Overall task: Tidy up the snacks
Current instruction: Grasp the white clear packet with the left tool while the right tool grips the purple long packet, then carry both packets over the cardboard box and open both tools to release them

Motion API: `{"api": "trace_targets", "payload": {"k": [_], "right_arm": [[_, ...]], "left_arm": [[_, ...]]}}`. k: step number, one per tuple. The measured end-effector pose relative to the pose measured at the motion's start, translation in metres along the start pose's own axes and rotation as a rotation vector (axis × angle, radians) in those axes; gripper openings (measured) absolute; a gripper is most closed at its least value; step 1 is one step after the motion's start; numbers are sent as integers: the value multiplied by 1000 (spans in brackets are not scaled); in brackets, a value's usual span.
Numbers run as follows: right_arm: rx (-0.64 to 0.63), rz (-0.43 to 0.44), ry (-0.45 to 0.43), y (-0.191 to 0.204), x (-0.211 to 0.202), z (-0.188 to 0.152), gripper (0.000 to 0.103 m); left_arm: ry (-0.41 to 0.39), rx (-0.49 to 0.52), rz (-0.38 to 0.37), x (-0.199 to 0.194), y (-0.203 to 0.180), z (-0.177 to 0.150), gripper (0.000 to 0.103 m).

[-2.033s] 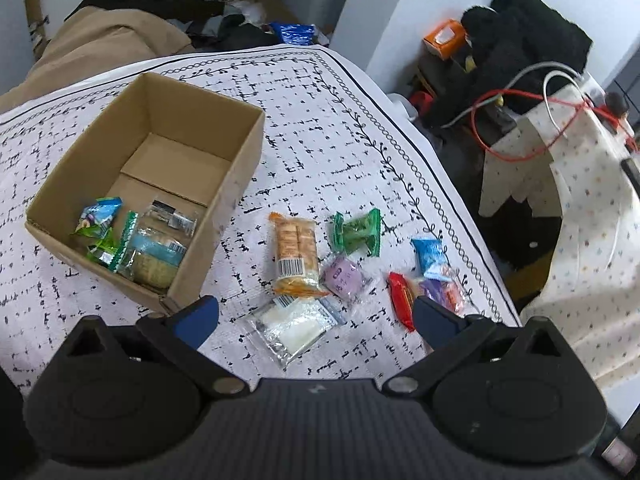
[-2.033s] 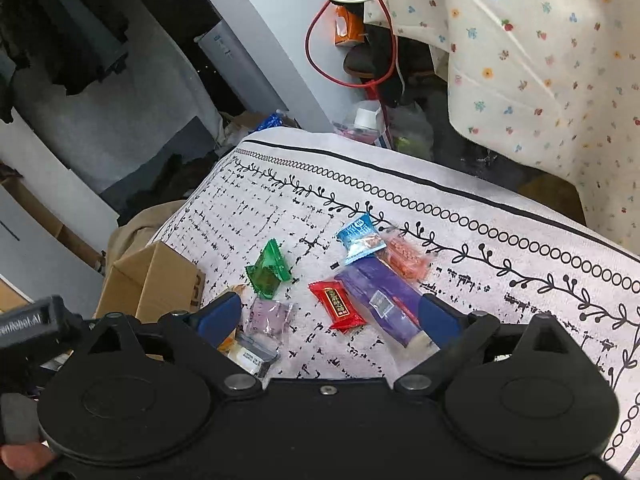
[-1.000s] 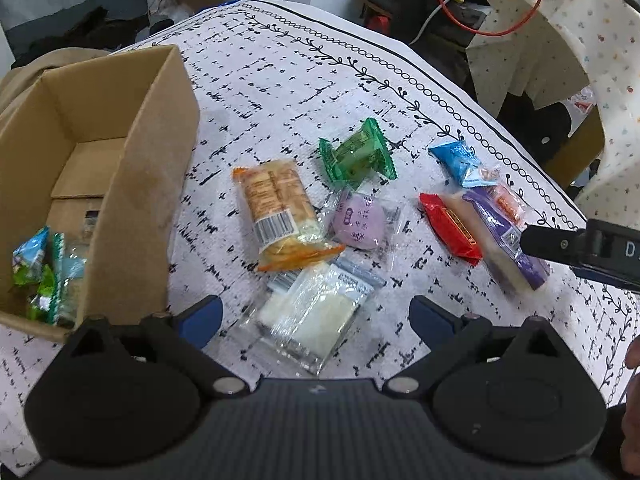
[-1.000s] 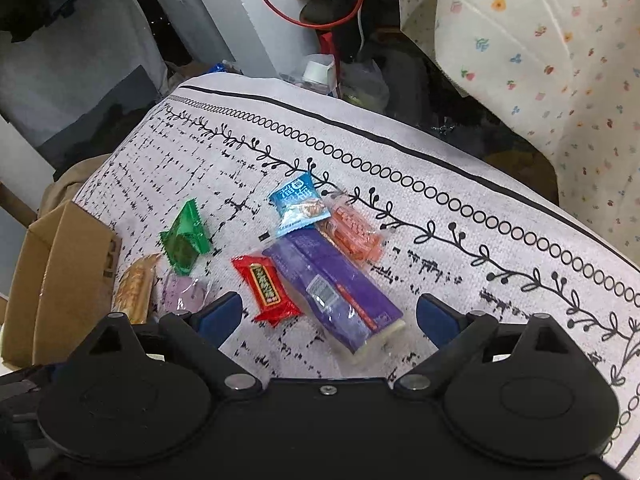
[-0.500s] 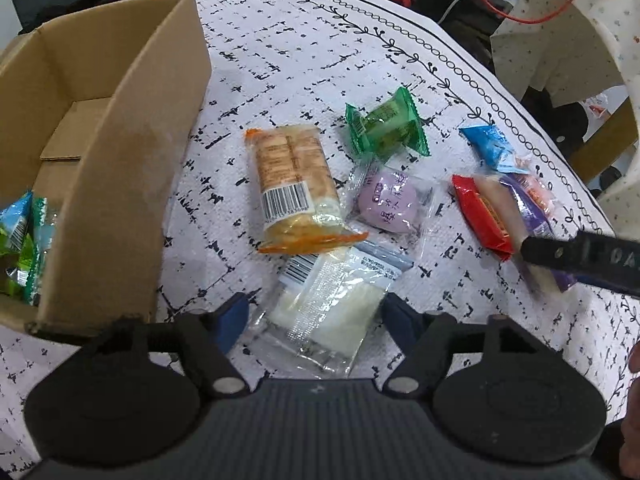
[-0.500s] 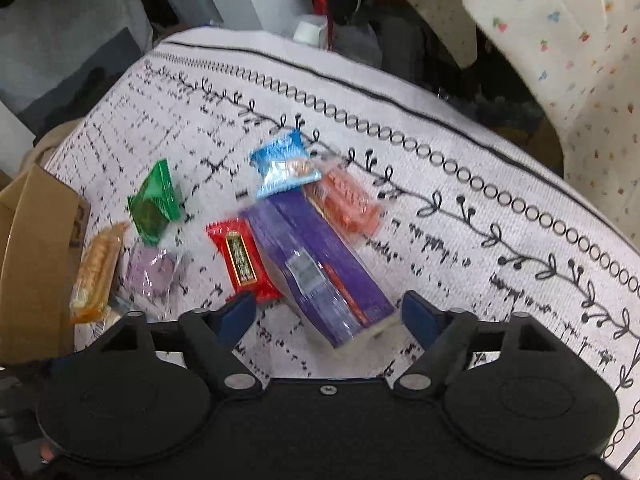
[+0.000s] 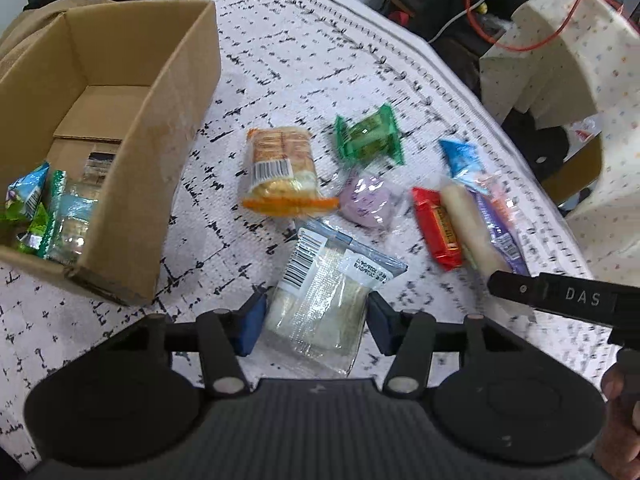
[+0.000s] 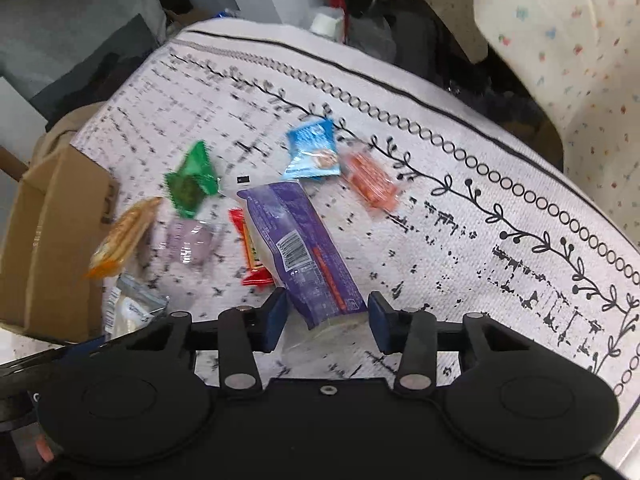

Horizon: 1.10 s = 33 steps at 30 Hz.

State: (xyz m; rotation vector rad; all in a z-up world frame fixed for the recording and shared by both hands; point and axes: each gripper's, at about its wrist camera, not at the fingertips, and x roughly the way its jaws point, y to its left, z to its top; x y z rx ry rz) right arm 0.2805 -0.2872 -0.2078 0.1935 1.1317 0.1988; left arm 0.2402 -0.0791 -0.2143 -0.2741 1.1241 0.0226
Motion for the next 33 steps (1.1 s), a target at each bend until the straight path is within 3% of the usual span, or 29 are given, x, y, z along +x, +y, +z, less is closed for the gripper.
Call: {"api": "trace_targets", "payload": {"k": [20, 33], "right_arm": [[22, -20, -146, 63, -63, -11, 40], [7, 10, -252, 126, -88, -3, 40]], "left_arm": [[-154, -81, -176, -77, 26, 21, 52], [-244, -170, -189, -109, 72, 45, 52]]}}
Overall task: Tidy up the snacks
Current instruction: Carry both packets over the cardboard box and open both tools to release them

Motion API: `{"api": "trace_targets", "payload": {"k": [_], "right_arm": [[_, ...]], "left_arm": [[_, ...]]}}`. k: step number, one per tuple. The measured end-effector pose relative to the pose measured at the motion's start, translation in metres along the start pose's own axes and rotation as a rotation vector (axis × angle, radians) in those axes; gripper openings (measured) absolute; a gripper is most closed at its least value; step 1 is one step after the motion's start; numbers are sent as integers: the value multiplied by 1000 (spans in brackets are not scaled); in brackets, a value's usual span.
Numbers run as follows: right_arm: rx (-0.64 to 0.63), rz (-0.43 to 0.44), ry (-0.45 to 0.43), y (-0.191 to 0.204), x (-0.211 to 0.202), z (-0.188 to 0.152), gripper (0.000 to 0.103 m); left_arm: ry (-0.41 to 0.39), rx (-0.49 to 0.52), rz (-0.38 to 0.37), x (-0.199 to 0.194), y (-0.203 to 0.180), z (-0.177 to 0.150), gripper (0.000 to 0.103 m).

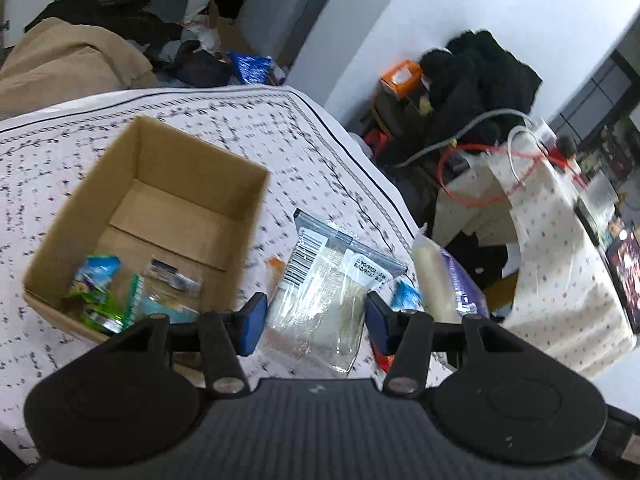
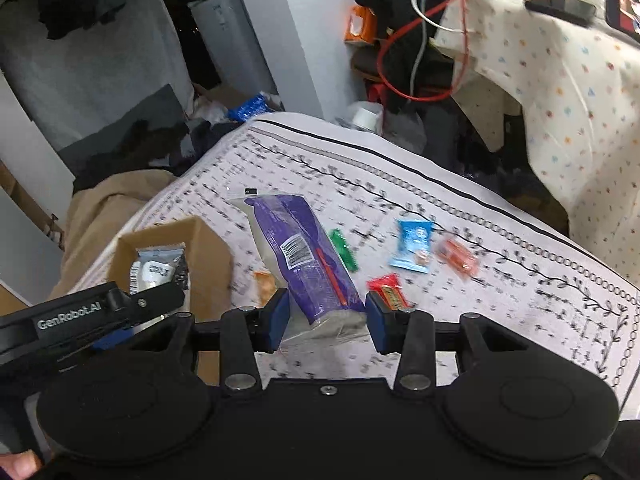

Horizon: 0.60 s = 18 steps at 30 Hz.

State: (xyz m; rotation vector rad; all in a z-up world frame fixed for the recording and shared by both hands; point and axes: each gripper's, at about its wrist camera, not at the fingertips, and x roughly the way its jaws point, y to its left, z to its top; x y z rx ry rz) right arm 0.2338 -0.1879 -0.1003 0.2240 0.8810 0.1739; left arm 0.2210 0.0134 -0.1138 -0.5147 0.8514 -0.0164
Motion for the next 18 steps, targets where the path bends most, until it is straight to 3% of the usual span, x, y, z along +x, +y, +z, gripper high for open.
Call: {"api": "trace_targets", "payload": {"k": [18], "right_arm": [[-51, 76, 1, 84, 27, 1, 40]], "left_arm": [[-45, -162, 37, -16, 74, 40, 52]]}}
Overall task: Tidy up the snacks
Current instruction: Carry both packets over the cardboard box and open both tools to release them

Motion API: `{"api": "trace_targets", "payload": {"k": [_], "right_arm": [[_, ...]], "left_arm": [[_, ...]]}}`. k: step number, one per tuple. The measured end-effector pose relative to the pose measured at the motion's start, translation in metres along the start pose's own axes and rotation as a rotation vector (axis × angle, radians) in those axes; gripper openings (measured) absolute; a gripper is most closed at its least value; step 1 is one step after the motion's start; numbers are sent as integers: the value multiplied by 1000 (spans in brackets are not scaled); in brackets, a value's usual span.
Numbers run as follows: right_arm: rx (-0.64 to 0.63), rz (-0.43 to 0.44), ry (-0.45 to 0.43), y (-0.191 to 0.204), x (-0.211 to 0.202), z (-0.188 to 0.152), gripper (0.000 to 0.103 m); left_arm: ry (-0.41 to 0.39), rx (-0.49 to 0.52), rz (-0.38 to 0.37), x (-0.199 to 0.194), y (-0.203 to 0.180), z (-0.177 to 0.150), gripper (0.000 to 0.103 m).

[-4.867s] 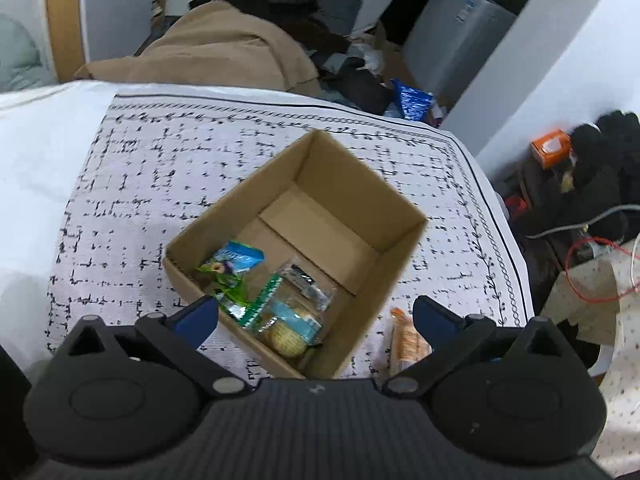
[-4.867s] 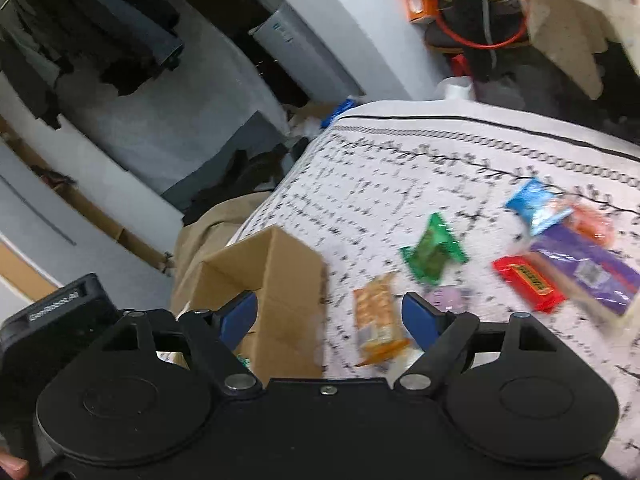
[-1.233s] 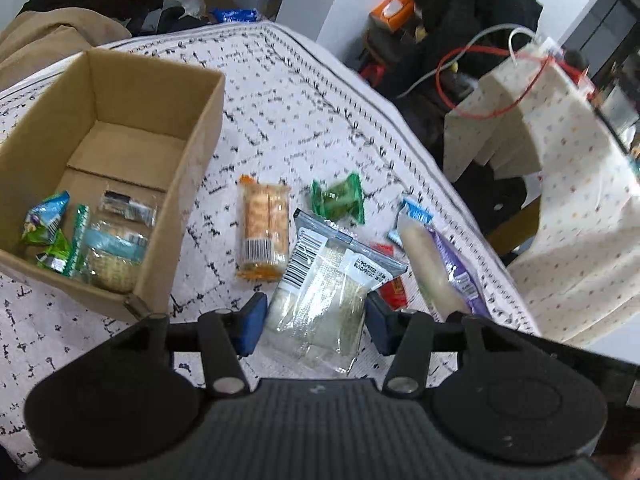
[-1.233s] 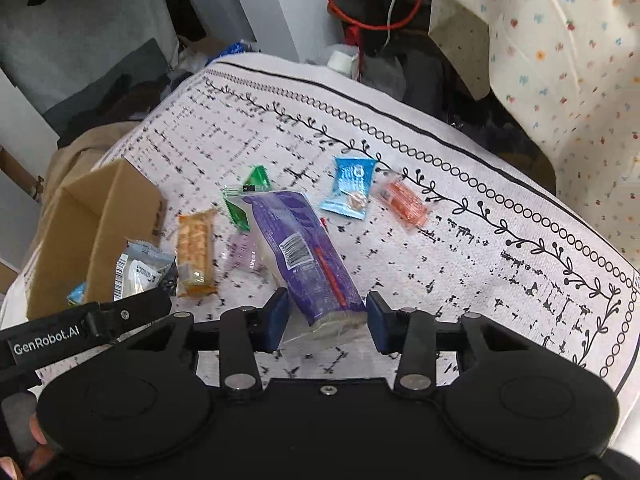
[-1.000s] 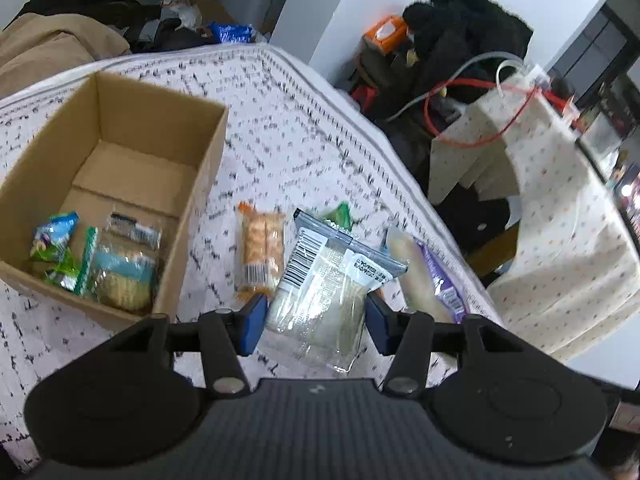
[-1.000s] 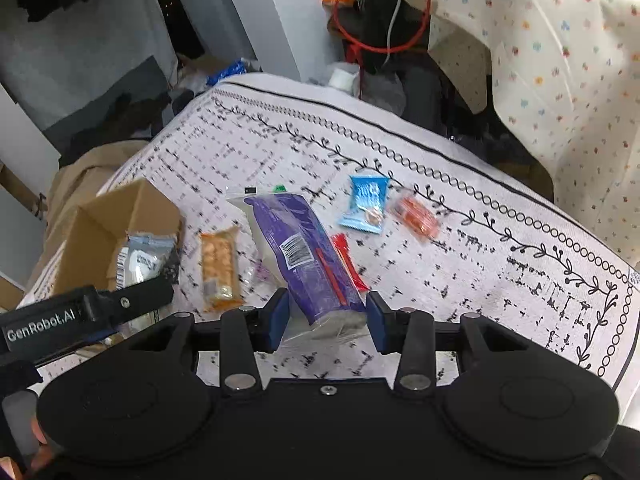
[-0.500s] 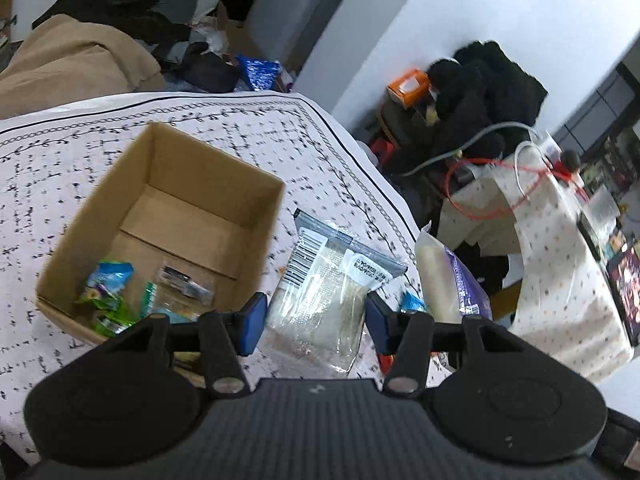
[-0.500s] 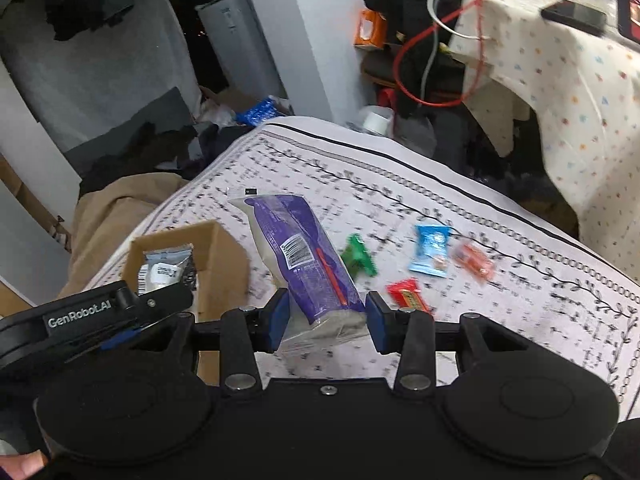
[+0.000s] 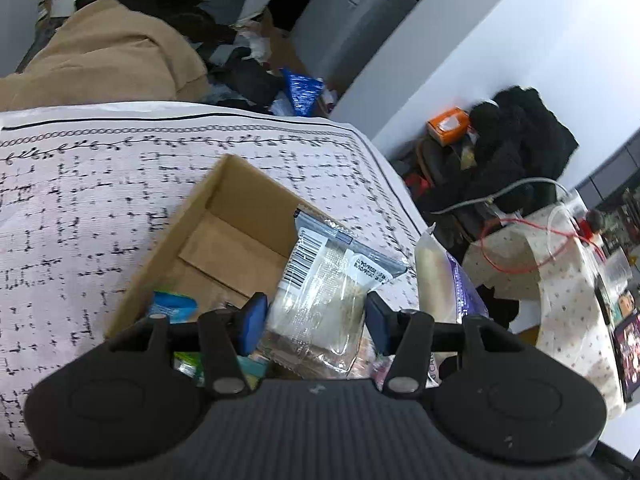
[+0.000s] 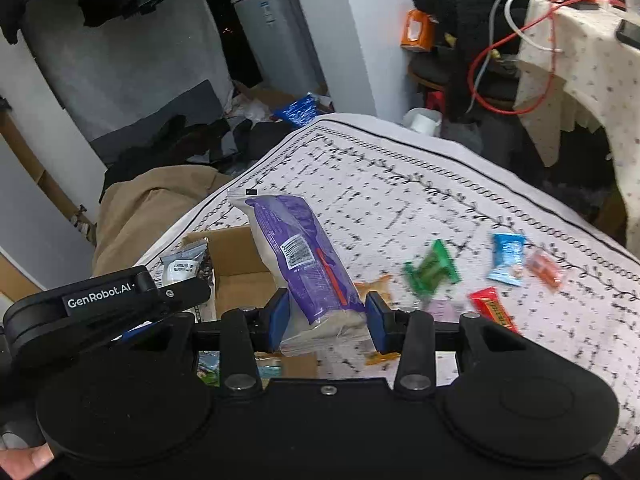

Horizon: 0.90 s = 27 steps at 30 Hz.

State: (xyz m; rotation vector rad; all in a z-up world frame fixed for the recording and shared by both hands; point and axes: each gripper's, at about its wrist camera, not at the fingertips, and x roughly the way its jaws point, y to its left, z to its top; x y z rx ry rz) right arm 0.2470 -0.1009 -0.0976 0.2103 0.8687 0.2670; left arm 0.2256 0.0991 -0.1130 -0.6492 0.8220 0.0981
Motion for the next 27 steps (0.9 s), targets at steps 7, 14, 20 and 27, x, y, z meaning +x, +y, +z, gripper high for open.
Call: {"api": "trace_targets", "payload": {"k": [7, 14, 20, 27], "right_arm": [[-14, 21, 30, 20, 21, -2, 40], [-13, 37, 48, 32, 37, 1, 40], [15, 93, 55, 39, 53, 3, 47], [-13, 83, 51, 31, 46, 3, 61]], "left_arm": [[1, -63, 35, 5, 24, 14, 52], [14, -110, 49, 13, 40, 24, 52], [-3, -137, 86, 13, 54, 34, 53], [-42, -131, 115, 9, 53, 36, 78]]}}
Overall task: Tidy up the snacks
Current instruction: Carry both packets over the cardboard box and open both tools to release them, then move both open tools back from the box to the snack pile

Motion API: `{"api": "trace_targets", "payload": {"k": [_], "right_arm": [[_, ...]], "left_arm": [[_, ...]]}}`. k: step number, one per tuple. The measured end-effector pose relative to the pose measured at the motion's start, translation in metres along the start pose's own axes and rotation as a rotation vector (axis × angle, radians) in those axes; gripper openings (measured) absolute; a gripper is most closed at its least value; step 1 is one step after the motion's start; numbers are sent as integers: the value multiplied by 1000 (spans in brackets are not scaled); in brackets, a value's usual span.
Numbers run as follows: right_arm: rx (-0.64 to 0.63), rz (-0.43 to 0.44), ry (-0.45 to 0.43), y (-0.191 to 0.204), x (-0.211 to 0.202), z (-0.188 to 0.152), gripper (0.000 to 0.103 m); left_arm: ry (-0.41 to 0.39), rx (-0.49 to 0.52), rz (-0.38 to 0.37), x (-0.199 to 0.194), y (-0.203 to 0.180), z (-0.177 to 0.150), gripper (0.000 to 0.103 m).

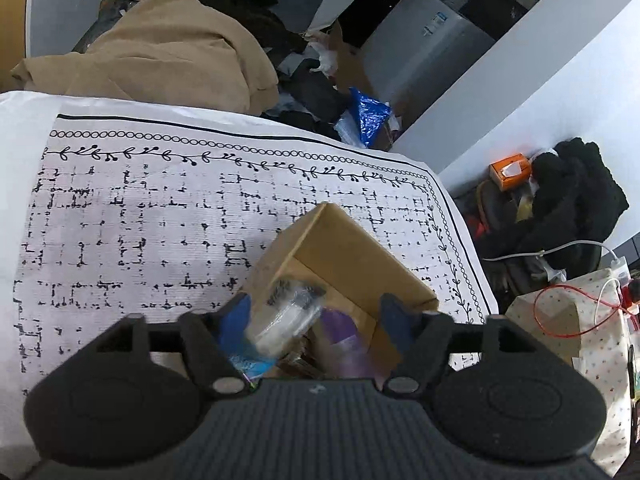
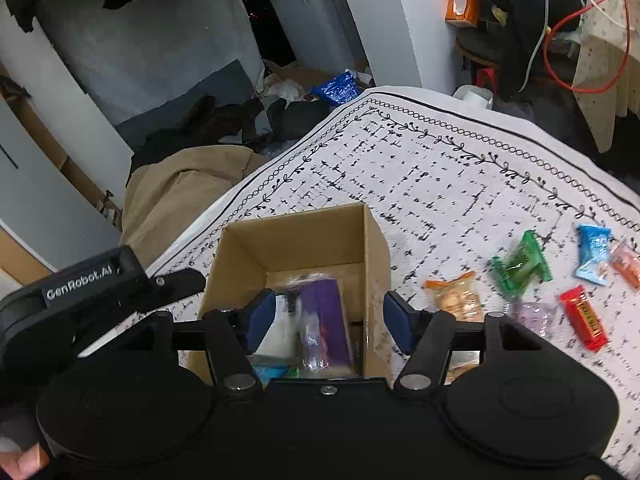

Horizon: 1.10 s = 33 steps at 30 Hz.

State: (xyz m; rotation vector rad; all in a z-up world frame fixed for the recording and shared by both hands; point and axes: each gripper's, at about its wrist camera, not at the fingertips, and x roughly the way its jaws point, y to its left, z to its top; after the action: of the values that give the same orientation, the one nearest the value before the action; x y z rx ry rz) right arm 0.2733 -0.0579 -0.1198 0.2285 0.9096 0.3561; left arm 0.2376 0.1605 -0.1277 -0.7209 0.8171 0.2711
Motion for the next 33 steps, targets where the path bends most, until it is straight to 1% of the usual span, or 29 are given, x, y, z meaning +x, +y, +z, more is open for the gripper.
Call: {"api": "trace_targets", "payload": {"k": [3, 7, 9, 11, 14, 18, 21, 25, 27, 29, 33], "right_arm": [[0, -23, -4, -13, -7, -2, 63], [12, -54, -3, -34, -17, -5, 65], [21, -63, -4, -45, -23, -6, 66], [24, -71, -9, -55, -29, -7, 70], [25, -85, -19, -68, -38, -8, 78], [26, -95, -25, -86, -51, -11, 81], [17, -117, -43, -98, -60, -11, 85], [19, -123, -44, -117, -68, -12, 89], [22, -123, -45, -126, -70, -14, 91], [22, -122, -45, -137, -71, -17, 95], [35, -114, -43, -158, -73, -22, 98]], "left_arm": [[5, 30, 6, 2, -7, -3, 81], [31, 54, -17, 4, -15, -9, 82], [36, 76, -13, 4, -21, -13, 84], [35, 97, -16, 2, -27, -17, 89], [33, 137, -23, 0, -37, -23, 91], [55, 175, -41, 0, -50, -32, 92], [51, 210, -53, -2, -59, -39, 92], [48, 256, -76, -3, -75, -49, 92], [38, 292, -70, -3, -85, -57, 93], [38, 332, -61, -2, -95, -66, 97], [45, 378, -80, 1, -111, -80, 98]]}}
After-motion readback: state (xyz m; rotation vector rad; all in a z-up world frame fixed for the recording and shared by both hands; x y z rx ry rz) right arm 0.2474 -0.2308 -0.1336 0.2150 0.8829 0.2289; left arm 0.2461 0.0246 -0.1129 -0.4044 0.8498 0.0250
